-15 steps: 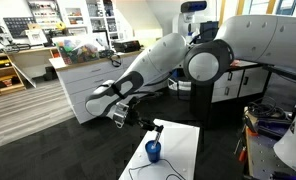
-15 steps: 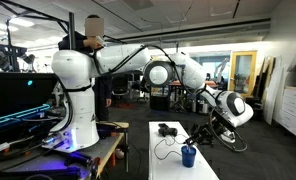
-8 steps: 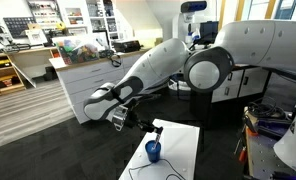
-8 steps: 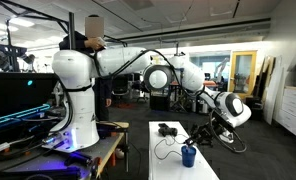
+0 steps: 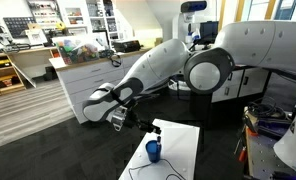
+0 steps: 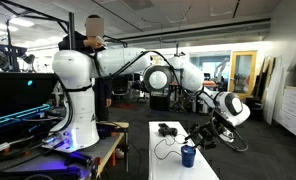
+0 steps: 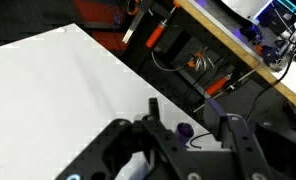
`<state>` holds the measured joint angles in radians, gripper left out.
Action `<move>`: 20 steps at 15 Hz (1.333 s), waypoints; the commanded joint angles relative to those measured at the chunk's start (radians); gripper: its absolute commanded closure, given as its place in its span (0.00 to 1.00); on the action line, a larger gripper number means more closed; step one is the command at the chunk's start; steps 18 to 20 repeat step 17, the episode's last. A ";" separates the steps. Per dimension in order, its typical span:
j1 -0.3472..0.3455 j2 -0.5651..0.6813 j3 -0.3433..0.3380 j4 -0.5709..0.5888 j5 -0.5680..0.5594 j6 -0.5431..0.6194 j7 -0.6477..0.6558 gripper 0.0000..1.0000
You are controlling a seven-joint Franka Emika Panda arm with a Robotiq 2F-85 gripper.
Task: Place the orange sharpie in the cup
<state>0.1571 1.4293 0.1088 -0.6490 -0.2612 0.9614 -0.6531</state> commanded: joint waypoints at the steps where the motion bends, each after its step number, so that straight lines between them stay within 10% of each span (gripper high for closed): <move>1: 0.007 0.016 -0.011 0.046 -0.014 -0.032 -0.014 0.18; 5: 0.007 0.013 -0.011 0.050 -0.015 -0.030 -0.011 0.00; 20: 0.006 0.000 -0.012 0.030 -0.022 0.001 0.004 0.00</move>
